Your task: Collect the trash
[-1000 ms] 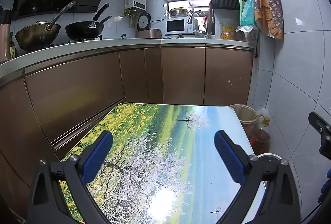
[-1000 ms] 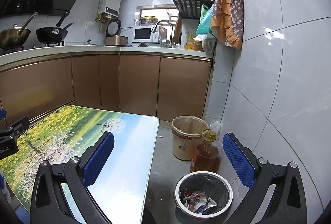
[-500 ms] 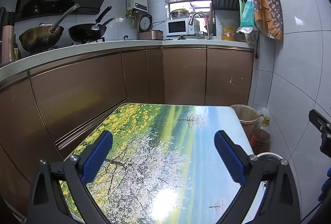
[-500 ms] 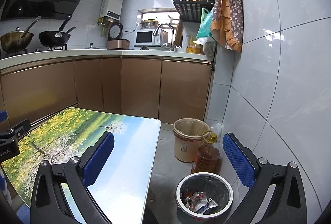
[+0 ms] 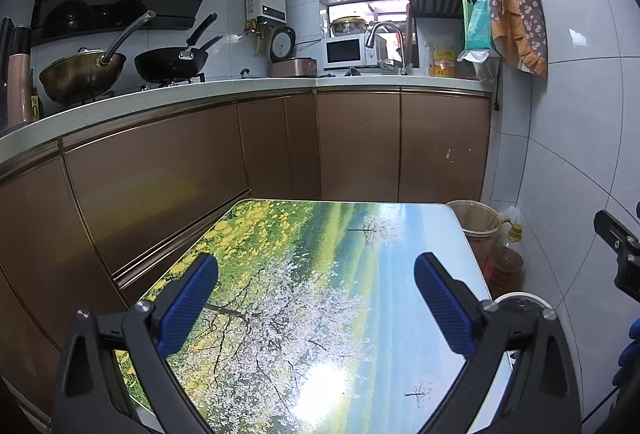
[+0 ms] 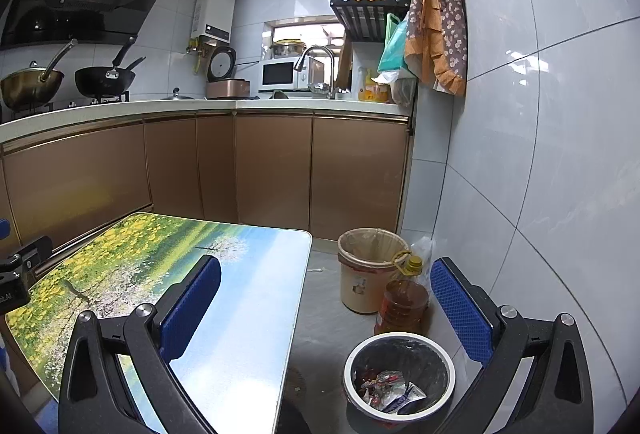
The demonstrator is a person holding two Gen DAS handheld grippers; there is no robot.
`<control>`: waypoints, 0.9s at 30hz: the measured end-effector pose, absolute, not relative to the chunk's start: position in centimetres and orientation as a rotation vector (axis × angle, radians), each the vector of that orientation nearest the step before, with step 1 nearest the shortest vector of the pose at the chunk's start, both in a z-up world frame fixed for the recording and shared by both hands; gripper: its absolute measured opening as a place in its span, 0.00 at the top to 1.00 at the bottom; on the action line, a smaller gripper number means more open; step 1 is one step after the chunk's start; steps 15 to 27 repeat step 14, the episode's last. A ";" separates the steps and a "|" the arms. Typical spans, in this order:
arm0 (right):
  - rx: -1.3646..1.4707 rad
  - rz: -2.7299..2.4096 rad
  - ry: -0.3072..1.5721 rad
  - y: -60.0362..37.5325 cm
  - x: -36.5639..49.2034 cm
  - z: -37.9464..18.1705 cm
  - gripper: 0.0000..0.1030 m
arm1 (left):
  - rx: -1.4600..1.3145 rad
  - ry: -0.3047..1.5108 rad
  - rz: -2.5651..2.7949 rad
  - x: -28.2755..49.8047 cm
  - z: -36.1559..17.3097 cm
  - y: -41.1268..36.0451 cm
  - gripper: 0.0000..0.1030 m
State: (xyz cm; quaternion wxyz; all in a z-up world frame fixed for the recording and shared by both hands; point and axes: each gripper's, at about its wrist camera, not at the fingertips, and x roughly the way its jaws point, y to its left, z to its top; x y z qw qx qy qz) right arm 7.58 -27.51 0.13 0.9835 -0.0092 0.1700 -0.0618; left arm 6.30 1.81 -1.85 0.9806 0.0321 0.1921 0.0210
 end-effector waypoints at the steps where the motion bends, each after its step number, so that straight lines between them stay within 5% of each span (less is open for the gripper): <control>1: -0.019 -0.125 0.343 -27.5 7.7 0.1 0.00 | 0.061 0.387 0.041 6.4 -1.8 1.9 0.04; 27: -0.030 -0.146 0.343 -27.6 7.9 0.3 0.00 | 0.051 0.375 -0.002 6.8 -2.0 1.7 0.04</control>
